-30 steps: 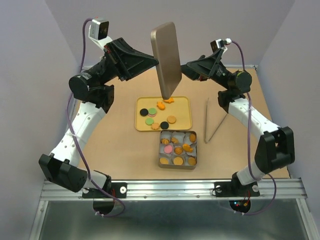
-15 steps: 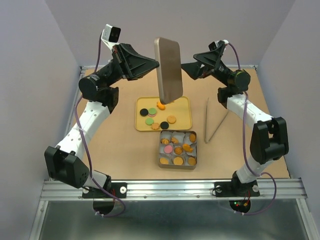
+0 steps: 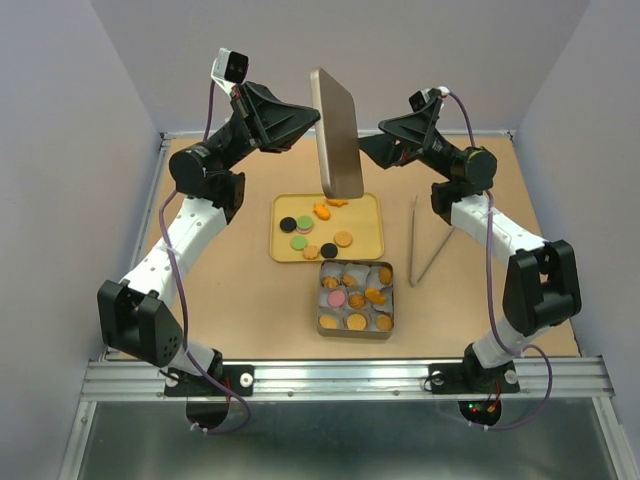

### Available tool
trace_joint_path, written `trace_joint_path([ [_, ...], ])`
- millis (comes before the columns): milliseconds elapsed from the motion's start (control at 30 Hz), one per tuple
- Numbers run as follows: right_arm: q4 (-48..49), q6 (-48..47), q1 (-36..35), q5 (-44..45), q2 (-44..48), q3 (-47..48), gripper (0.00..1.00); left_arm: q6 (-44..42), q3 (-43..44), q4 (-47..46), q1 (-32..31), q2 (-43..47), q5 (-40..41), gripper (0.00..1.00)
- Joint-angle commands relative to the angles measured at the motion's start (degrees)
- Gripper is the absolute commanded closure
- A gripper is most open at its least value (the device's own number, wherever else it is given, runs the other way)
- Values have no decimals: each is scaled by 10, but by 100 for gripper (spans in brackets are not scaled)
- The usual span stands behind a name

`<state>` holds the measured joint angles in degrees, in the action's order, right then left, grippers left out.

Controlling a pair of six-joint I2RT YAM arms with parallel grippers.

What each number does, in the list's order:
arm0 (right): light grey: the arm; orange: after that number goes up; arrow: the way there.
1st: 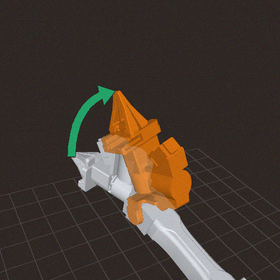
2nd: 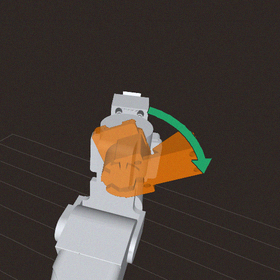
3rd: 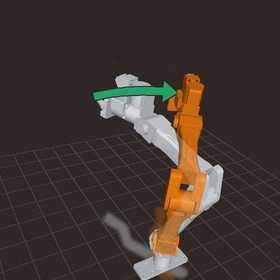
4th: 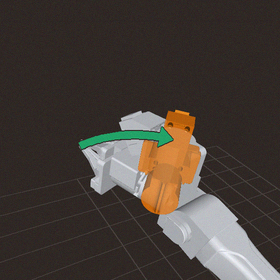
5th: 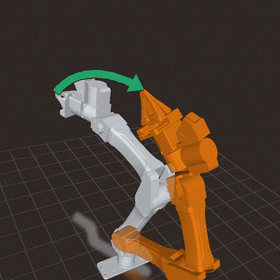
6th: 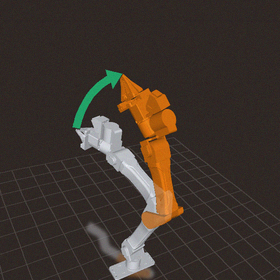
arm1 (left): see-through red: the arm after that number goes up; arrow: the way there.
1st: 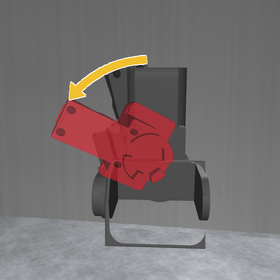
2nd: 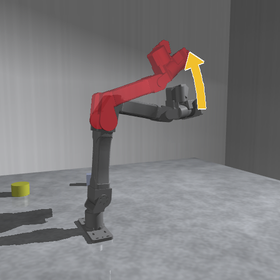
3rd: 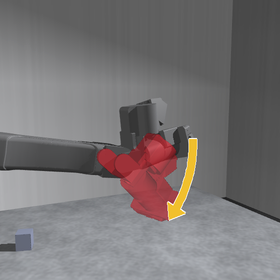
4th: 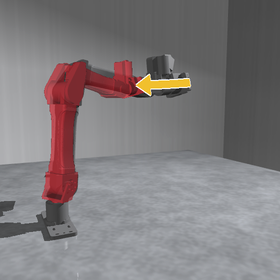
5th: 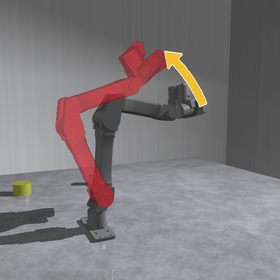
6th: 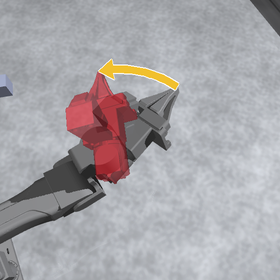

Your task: Pack the cookies

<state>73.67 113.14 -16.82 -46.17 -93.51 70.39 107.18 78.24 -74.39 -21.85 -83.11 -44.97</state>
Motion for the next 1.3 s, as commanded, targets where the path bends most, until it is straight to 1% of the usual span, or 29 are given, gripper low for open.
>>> trace_joint_path([
  [0, 279, -22, -15, -12, 43, -27, 13, 4, 19, -376, -3, -1, 22, 100],
  [133, 276, -35, -16, -10, 41, -38, 13, 3, 30, -373, -3, 5, 19, 100],
  [367, 270, -39, -16, -16, 37, -32, 14, 2, 23, -371, -3, 15, 15, 100],
  [500, 248, -63, -16, -23, 47, -46, 15, -14, 37, -334, 1, 23, -11, 100],
  [633, 247, -66, -16, -15, 46, -54, 15, -13, 45, -327, 3, 24, -14, 100],
  [733, 247, -66, -16, -15, 44, -50, 15, -19, 40, -328, 3, 26, -16, 100],
  [833, 248, -59, -16, -11, 39, -40, 16, -40, 21, -303, 2, 41, -28, 100],
  [933, 266, -41, -17, 0, 31, -32, 19, -46, 4, -309, 2, 44, -24, 100],
  [967, 275, -32, -19, 5, 27, -28, 24, -43, 1, -313, 3, 42, -21, 100],
  [1033, 305, -6, -23, 20, 19, -21, 29, -38, -5, -323, 3, 38, -16, 100],
  [1100, 304, -1, -26, 27, 19, -21, 34, -33, -6, -340, 2, 30, -9, 100],
  [1267, 304, 1, -39, 28, 26, -15, 38, -16, -10, -371, 2, 13, 9, 100],
])
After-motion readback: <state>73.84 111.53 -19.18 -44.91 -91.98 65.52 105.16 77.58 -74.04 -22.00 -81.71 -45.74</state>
